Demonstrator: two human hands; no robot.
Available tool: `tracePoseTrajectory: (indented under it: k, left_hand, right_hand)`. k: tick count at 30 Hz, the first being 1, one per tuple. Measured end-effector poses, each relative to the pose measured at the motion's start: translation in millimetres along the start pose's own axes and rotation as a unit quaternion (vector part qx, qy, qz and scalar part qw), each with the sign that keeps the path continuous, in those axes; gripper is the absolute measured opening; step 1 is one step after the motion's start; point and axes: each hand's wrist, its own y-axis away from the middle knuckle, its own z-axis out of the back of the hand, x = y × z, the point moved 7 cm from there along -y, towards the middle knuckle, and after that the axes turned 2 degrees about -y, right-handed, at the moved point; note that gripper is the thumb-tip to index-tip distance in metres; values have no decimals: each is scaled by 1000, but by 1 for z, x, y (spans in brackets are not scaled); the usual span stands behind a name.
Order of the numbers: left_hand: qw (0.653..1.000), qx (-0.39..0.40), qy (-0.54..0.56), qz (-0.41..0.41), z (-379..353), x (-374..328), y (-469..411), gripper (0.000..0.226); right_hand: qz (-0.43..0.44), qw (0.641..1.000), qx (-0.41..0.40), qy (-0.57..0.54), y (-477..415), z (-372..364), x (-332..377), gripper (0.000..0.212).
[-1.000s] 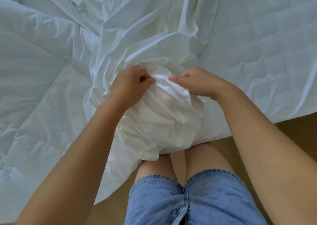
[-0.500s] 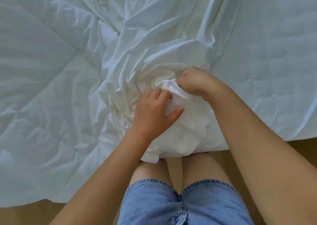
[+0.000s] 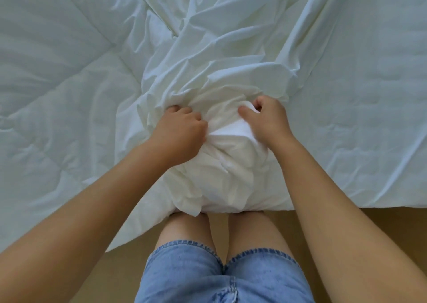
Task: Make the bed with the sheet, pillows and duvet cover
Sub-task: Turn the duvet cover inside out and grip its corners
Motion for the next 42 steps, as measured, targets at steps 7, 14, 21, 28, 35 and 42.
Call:
tracePoseTrajectory:
  k: [7, 14, 21, 28, 35, 42]
  left_hand:
    - [997, 36, 1, 62, -15, -22, -13, 17]
    - [965, -236, 104, 46, 21, -52, 19, 11]
    - [978, -187, 89, 29, -3, -66, 5, 20]
    - [989, -123, 68, -52, -22, -55, 22, 26]
    - [950, -189, 230, 97, -5, -39, 13, 12]
    - [962, -72, 182, 192, -25, -31, -7, 48]
  right_hand:
    - [8, 986, 34, 163, -5, 11, 6, 43]
    - [-55, 997, 11, -48, -3, 10, 9, 31]
    - [-69, 997, -15, -23, -9, 15, 4, 32]
    - [-24, 997, -25, 67, -18, 15, 7, 47]
    - [-18, 999, 31, 25, -19, 1, 6, 36]
    - [-18, 965, -23, 259, -2, 18, 7, 48]
